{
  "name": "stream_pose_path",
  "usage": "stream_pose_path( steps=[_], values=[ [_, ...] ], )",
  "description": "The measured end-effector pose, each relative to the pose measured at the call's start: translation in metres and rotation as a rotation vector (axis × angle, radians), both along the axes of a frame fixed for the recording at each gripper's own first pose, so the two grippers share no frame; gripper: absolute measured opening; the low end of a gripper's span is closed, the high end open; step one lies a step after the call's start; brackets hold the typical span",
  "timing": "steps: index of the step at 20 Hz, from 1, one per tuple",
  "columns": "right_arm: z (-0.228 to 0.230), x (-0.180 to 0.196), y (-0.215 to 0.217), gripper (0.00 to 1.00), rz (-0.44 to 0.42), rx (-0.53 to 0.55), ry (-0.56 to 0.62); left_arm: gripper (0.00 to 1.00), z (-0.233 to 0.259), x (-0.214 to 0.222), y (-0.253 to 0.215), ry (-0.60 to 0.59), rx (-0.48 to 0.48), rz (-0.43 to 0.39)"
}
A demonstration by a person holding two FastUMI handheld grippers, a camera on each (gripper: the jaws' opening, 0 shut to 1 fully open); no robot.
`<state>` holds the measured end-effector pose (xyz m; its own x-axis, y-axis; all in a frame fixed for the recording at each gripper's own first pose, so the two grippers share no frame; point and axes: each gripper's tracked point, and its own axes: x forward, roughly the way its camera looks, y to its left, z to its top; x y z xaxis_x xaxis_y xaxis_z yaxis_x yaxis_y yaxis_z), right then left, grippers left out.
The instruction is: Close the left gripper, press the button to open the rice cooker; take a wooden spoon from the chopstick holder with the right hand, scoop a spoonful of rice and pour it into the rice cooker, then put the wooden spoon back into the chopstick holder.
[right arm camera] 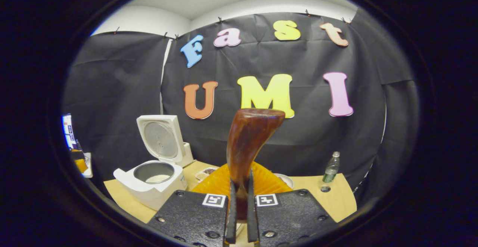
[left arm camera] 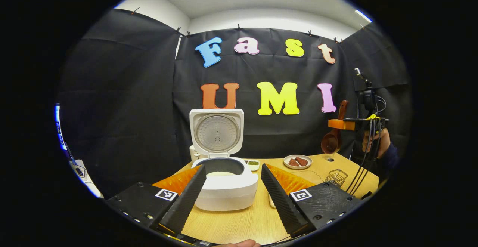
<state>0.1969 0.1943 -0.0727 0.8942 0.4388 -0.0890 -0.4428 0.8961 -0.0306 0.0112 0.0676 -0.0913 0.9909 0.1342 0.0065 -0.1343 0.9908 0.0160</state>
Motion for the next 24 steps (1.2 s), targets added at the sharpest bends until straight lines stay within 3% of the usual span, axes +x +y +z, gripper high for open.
stream_pose_path(
  steps=[4,10,14,17,18,20,21,24],
  values=[
    [-0.014,0.0,-0.04,0.18,-0.106,0.051,0.021,0.94,0.002,0.008,-0.002,-0.004,-0.014,-0.012],
    [-0.066,0.015,-0.09,0.18,-0.197,0.113,0.12,0.94,-0.001,0.017,-0.006,0.012,-0.007,-0.025],
    [-0.096,0.022,-0.104,0.17,-0.225,0.117,0.166,0.94,0.007,0.022,-0.006,0.004,0.002,-0.016],
    [-0.109,0.019,-0.105,0.22,-0.209,0.116,0.181,0.94,0.025,0.037,0.001,-0.023,0.011,0.003],
    [-0.108,0.016,-0.11,0.25,-0.217,0.121,0.177,0.94,0.031,0.044,0.004,-0.028,0.011,0.005],
    [-0.101,0.014,-0.123,0.63,-0.254,0.117,0.145,0.94,0.047,0.059,0.01,-0.044,0.001,0.005],
    [-0.098,0.012,-0.132,0.76,-0.282,0.112,0.127,0.95,0.056,0.066,0.011,-0.05,-0.011,-0.003],
    [-0.087,-0.009,-0.14,0.96,-0.3,0.086,0.093,0.94,0.073,0.086,0.016,-0.061,-0.057,-0.035]
  ],
)
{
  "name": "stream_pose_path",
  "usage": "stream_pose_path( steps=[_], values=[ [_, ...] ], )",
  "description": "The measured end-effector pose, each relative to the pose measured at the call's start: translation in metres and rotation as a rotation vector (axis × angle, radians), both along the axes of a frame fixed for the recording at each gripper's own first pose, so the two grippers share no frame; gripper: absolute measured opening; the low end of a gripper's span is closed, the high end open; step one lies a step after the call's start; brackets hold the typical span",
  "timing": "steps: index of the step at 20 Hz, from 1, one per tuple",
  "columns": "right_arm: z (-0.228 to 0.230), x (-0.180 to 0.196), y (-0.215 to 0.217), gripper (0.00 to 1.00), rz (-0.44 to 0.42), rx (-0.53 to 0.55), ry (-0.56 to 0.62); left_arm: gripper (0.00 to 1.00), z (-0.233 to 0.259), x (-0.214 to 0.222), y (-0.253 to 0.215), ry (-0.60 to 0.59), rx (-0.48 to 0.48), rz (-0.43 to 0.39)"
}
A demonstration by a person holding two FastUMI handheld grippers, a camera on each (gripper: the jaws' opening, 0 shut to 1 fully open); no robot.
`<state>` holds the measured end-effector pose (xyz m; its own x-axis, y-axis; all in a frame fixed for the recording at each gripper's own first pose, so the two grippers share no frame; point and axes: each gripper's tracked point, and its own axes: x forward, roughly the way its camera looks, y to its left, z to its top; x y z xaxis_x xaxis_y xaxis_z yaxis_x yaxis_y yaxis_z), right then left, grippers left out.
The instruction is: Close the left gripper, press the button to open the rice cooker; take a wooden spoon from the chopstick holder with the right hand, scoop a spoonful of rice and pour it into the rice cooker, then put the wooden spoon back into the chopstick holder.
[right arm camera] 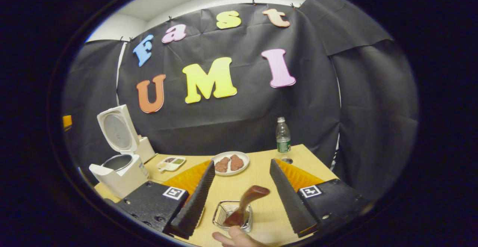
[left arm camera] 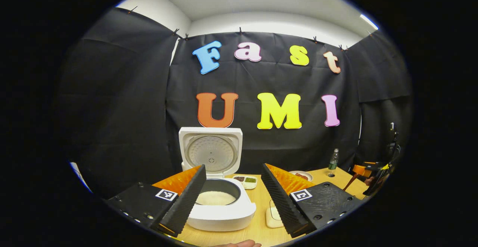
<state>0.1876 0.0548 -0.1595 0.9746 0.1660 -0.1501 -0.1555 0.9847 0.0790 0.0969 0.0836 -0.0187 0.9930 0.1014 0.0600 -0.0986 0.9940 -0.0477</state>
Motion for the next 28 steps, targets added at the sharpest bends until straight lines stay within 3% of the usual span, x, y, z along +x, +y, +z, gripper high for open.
stream_pose_path(
  steps=[1,2,4,5,7,14,15,19,21,23,28],
  values=[
    [0.005,-0.008,-0.002,0.91,-0.001,-0.007,-0.012,0.94,0.005,0.005,0.003,-0.002,-0.01,-0.006],
    [0.012,-0.015,-0.005,0.97,-0.007,-0.019,-0.024,0.95,0.011,0.011,0.006,-0.012,-0.014,-0.01],
    [0.022,-0.029,-0.013,0.92,-0.028,-0.041,-0.045,0.94,0.02,0.02,0.015,-0.013,-0.015,-0.001],
    [0.023,-0.038,-0.015,0.98,-0.04,-0.037,-0.04,0.94,0.025,0.025,0.019,-0.013,-0.016,0.005],
    [0.022,-0.06,-0.016,0.98,-0.059,-0.022,0.005,0.94,0.039,0.037,0.026,-0.019,-0.015,0.011],
    [0.043,-0.118,-0.011,0.98,-0.039,-0.066,-0.026,0.94,0.081,0.093,0.054,-0.007,0.05,0.044],
    [0.045,-0.124,-0.012,0.93,-0.032,-0.071,-0.035,0.94,0.089,0.101,0.053,-0.019,0.06,0.039],
    [0.048,-0.139,-0.018,0.98,-0.025,-0.054,-0.058,0.94,0.112,0.145,0.061,-0.038,0.026,0.033],
    [0.04,-0.143,-0.018,0.98,-0.008,-0.047,-0.037,0.94,0.115,0.174,0.075,-0.042,0.047,0.065],
    [0.04,-0.147,-0.019,0.98,-0.004,-0.058,-0.037,0.94,0.108,0.2,0.072,-0.021,0.019,0.047],
    [0.048,-0.161,-0.016,0.98,0.007,-0.052,-0.068,0.94,0.066,0.251,0.084,0.077,0.014,0.07]
  ],
)
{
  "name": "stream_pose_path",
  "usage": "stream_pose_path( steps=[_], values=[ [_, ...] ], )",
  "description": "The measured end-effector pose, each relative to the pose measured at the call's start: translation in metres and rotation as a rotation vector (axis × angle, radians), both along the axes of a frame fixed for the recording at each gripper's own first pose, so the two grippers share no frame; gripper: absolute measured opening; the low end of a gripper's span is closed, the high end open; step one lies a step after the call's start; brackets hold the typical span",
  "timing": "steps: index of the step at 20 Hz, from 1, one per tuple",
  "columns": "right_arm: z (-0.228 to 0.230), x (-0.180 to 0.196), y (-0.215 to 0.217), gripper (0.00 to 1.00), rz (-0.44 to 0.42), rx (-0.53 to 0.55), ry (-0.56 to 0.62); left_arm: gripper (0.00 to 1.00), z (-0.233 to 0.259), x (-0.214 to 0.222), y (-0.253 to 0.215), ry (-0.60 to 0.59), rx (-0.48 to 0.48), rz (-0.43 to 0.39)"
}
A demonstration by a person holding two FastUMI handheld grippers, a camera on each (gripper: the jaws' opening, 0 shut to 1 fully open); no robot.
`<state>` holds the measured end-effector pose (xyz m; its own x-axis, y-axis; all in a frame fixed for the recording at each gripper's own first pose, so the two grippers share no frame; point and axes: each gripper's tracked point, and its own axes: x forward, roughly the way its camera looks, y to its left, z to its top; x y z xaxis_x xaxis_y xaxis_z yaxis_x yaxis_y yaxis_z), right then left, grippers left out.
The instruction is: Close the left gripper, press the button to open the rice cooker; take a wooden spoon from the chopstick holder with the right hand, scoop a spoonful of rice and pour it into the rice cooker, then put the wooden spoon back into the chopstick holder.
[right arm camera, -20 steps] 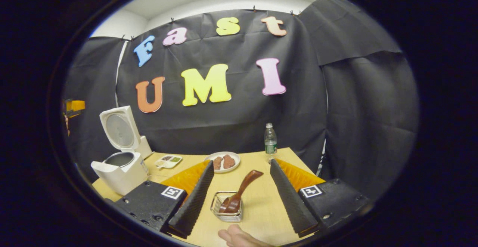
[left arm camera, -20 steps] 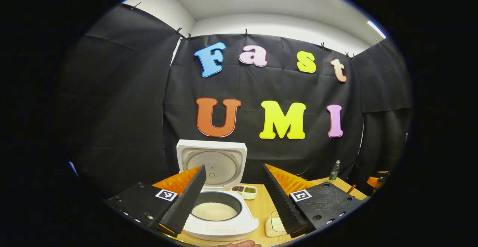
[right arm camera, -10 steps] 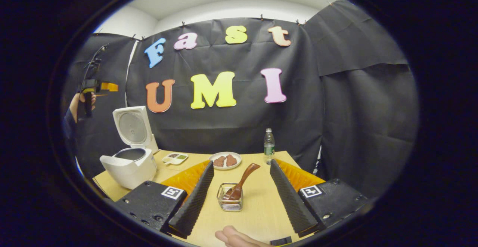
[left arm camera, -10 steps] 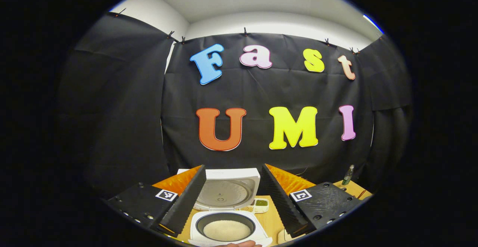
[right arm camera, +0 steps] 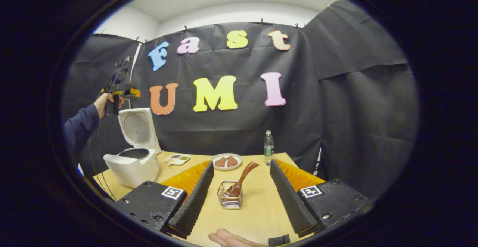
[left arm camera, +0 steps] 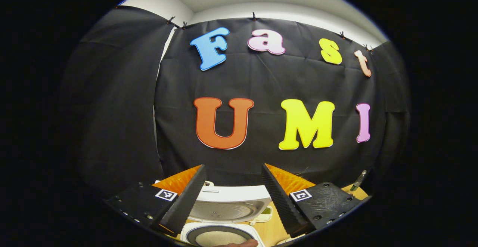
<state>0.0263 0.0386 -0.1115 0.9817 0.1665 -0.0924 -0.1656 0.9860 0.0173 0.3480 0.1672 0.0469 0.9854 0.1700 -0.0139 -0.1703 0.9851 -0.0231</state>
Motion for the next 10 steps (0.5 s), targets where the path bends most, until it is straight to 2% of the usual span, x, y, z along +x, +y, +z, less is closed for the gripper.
stream_pose_path(
  steps=[2,3,4,10],
  values=[
    [-0.007,-0.002,0.004,0.98,0.016,-0.007,0.024,0.94,-0.022,0.014,0.012,0.056,0.033,0.039],
    [-0.009,-0.004,0.004,0.94,0.022,-0.008,0.035,0.96,-0.031,0.019,0.017,0.088,0.048,0.059],
    [-0.01,-0.007,0.006,0.98,0.028,-0.003,0.04,0.95,-0.037,0.02,0.016,0.104,0.07,0.052],
    [-0.009,-0.011,-0.002,0.98,-0.002,-0.02,0.046,0.94,-0.044,0.02,0.014,0.127,0.069,0.053]
  ],
)
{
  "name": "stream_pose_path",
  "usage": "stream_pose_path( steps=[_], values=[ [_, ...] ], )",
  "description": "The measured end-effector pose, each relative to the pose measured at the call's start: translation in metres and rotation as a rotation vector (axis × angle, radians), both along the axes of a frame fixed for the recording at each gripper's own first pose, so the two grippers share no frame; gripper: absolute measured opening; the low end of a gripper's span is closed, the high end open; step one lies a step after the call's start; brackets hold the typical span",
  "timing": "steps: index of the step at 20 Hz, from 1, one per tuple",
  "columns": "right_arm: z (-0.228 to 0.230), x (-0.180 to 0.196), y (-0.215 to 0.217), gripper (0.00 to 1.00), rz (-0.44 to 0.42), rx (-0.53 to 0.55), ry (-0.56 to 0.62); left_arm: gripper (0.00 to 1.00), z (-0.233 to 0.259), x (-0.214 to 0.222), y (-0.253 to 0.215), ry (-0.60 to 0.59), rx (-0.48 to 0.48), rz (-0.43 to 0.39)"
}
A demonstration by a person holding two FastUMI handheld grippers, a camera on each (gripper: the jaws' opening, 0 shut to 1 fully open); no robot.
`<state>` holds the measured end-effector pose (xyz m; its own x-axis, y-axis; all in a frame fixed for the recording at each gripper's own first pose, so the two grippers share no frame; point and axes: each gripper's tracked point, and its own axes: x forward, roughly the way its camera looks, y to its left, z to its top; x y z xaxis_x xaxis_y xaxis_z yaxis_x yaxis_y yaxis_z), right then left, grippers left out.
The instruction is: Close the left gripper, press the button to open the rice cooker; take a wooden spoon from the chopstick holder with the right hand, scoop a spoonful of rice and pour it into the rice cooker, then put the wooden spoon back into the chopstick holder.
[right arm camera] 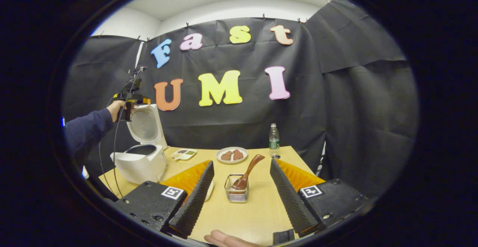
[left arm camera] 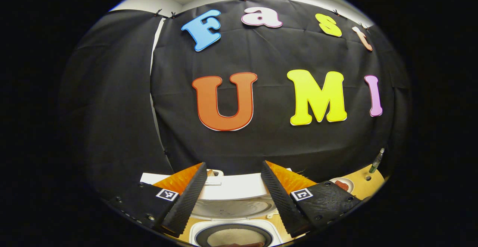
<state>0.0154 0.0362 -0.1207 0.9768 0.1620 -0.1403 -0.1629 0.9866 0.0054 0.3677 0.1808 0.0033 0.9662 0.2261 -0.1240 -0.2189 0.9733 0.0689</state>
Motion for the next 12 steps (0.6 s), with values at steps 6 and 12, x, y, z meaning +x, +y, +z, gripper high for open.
stream_pose_path(
  steps=[6,12],
  values=[
    [0.015,-0.014,0.01,0.98,0.022,0.026,-0.036,0.96,-0.007,-0.026,-0.007,0.048,-0.009,-0.001],
    [0.026,-0.037,0.015,0.98,0.044,0.038,-0.072,0.96,-0.015,-0.058,-0.018,0.073,0.0,-0.002]
  ],
)
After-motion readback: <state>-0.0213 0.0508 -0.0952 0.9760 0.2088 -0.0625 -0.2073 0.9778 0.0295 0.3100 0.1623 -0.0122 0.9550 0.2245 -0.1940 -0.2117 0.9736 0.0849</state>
